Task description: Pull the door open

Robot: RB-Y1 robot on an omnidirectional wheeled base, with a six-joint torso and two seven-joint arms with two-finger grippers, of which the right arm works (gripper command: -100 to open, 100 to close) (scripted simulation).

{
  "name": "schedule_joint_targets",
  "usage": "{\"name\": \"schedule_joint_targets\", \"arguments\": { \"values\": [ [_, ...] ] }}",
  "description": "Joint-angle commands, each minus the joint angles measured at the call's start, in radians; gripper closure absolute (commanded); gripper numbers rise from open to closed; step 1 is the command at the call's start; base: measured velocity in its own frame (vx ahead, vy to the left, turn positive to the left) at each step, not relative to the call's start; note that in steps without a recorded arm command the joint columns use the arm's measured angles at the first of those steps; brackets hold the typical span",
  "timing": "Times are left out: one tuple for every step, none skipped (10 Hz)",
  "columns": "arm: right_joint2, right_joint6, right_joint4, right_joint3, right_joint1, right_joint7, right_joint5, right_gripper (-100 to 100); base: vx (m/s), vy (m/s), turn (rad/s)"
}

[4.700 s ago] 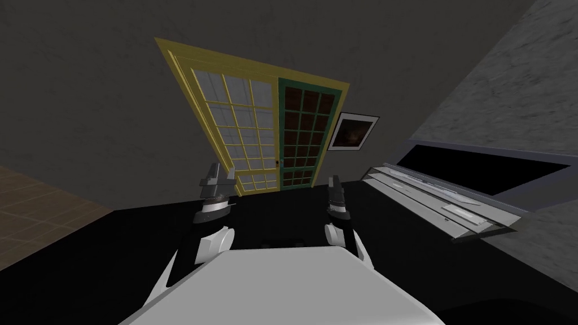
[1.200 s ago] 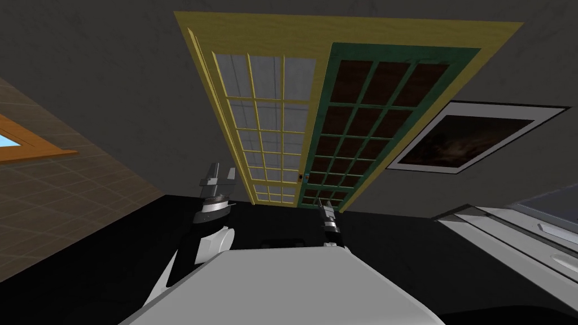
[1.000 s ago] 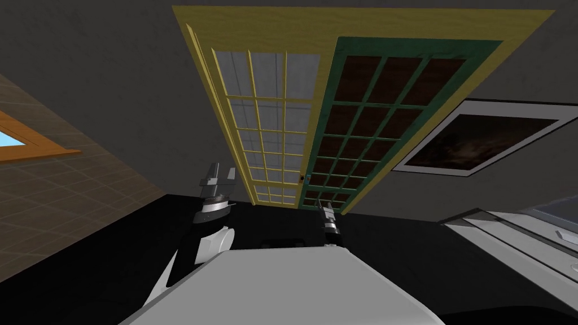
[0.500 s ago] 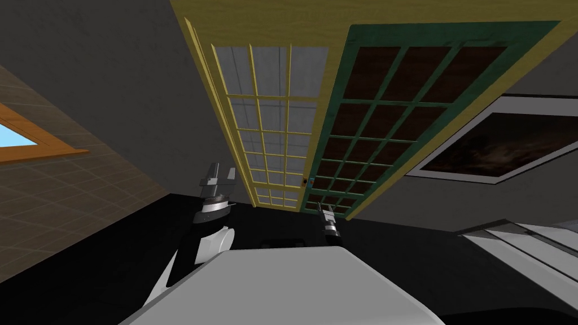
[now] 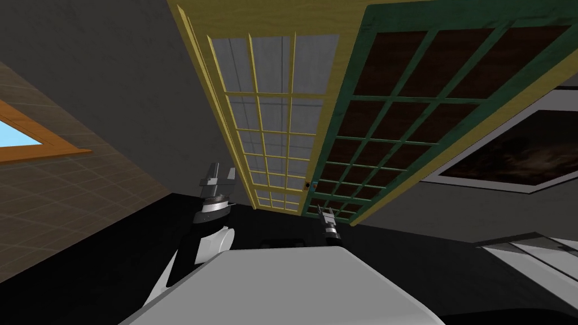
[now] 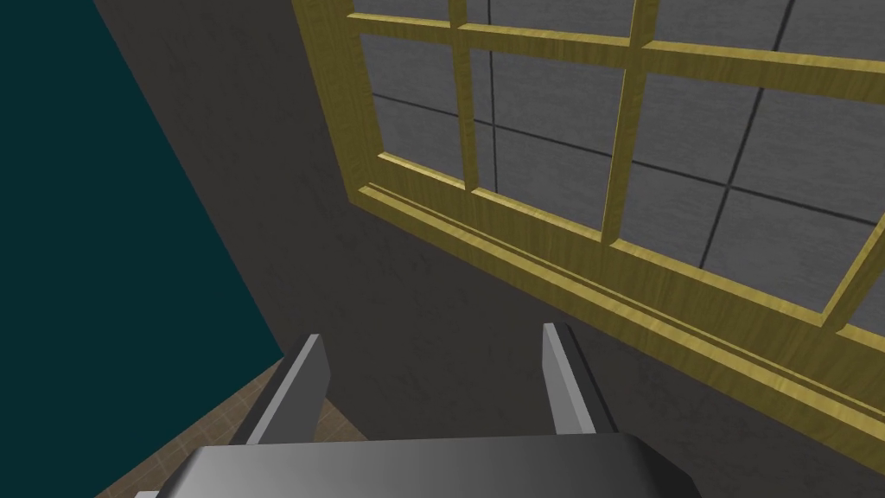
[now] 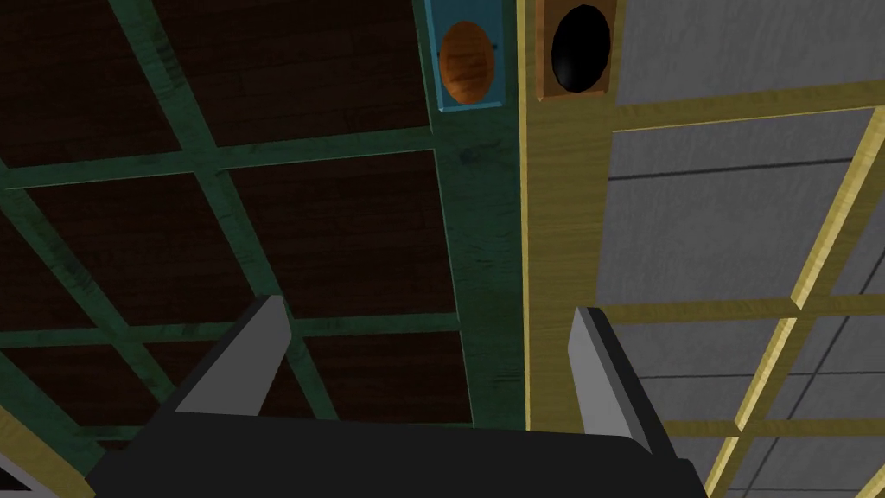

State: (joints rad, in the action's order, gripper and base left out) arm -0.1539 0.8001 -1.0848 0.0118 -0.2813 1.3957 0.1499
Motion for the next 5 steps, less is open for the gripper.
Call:
{"name": "schedule_joint_targets", "arguments": {
  "values": [
    [-0.001,0.004,0.024,0.000,0.005,0.028,0.004,-100,0.097,-0.001,0.043],
    [-0.002,0.006,0.035,0.000,0.007,0.041,0.005,-100,0.091,0.007,0.038],
    [-0.003,0.008,0.053,0.000,0.011,0.063,0.009,-100,0.113,0.015,0.048],
    [-0.004,0.011,0.070,-0.001,0.015,0.085,0.012,-100,0.154,0.001,0.067],
    [-0.005,0.013,0.082,-0.001,0.018,0.100,0.014,-100,0.172,-0.024,0.054]
  ]
}}
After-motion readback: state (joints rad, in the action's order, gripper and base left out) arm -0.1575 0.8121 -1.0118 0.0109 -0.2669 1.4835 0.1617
